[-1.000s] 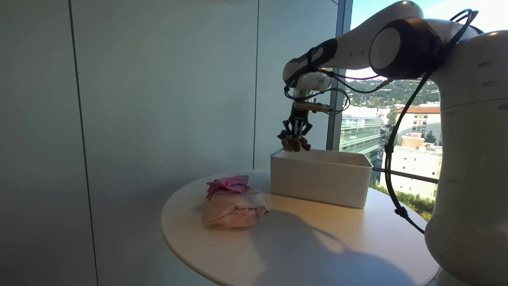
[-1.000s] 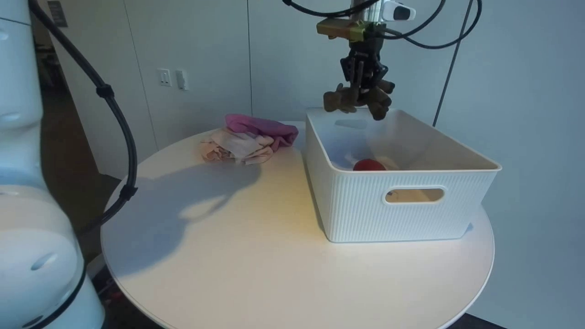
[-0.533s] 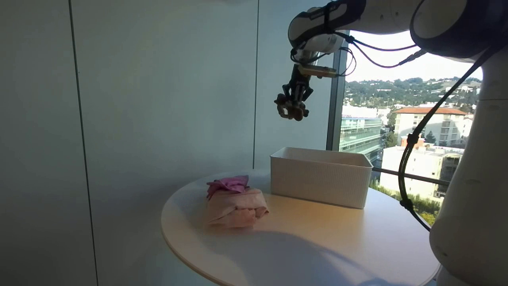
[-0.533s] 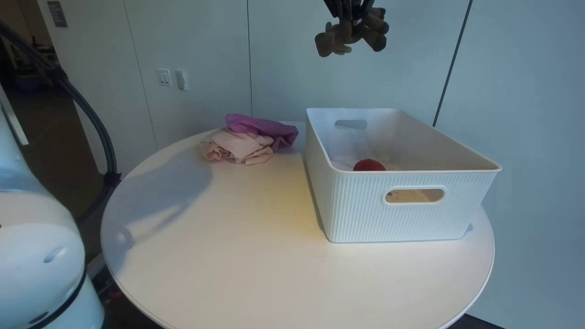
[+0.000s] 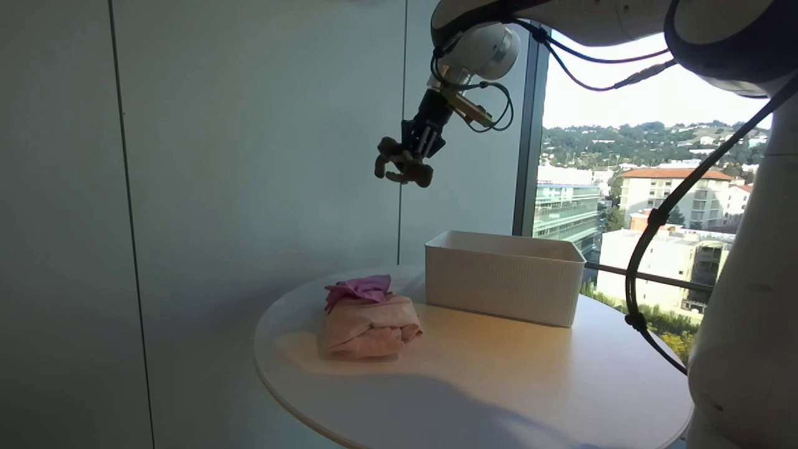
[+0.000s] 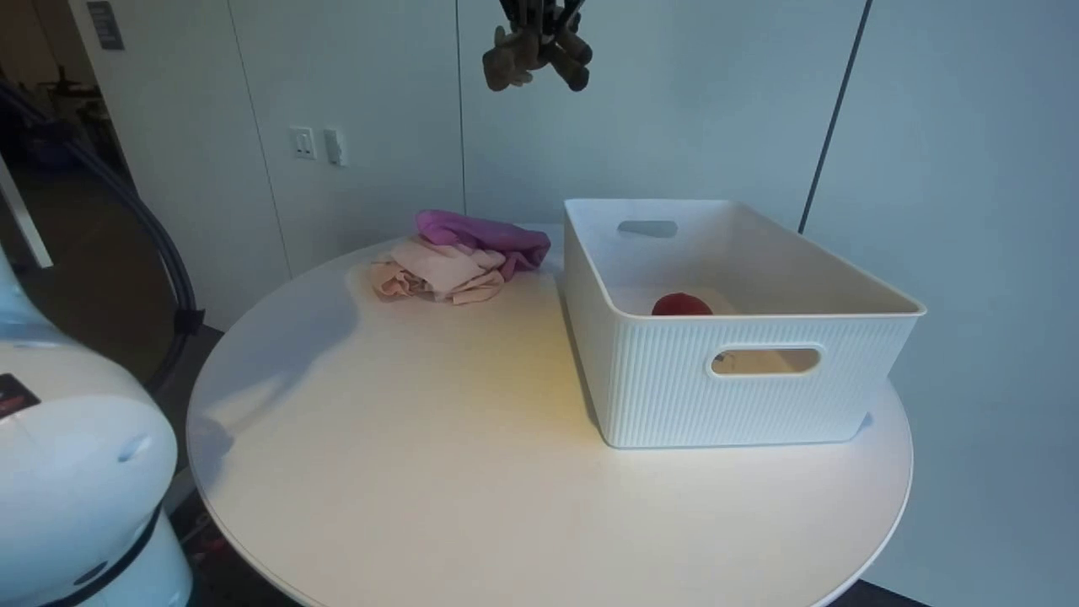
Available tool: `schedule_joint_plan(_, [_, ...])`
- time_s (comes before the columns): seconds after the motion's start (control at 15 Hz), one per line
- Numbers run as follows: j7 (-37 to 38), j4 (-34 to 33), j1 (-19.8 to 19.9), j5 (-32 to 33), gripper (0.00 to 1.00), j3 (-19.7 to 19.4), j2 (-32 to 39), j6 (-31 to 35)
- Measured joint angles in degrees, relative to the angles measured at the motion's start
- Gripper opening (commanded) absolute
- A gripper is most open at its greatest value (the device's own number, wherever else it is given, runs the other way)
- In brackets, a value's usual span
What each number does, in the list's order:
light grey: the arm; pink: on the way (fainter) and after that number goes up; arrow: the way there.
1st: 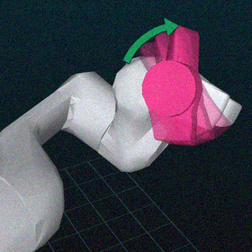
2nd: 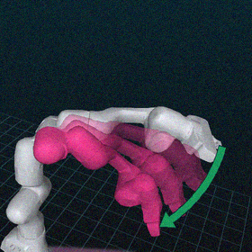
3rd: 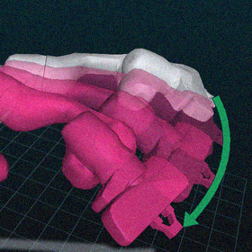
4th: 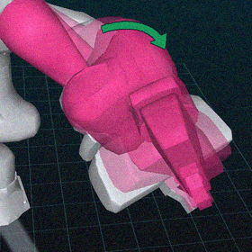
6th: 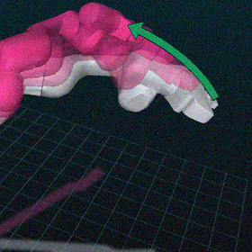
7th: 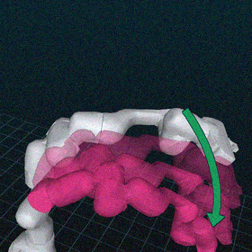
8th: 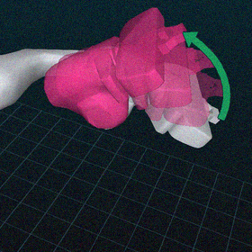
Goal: Remove the clothes and the moose toy out of the basket
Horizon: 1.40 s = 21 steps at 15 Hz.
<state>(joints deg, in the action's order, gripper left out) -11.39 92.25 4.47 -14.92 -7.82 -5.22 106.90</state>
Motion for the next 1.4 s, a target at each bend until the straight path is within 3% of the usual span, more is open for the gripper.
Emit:
schedule_joint_plan(0.33, [-10.10,3.21,-0.66,-10.98,0.08,0.36,7.48,-3.92])
schedule_joint_plan(0.4, [-11.49,3.36,-0.60,-12.09,0.38,0.46,9.15,-5.89])
schedule_joint_plan(0.53, [-13.42,3.23,-0.21,-13.05,0.46,0.76,12.31,-10.91])
schedule_joint_plan(0.73, [-13.87,1.28,0.79,-12.39,0.69,1.16,16.01,-19.30])
schedule_joint_plan(1.0, [-12.32,-3.10,2.88,-7.91,0.99,0.86,15.53,-20.20])
schedule_joint_plan(1.4, [-6.91,-7.24,6.30,-0.80,1.00,-1.81,8.12,-19.19])
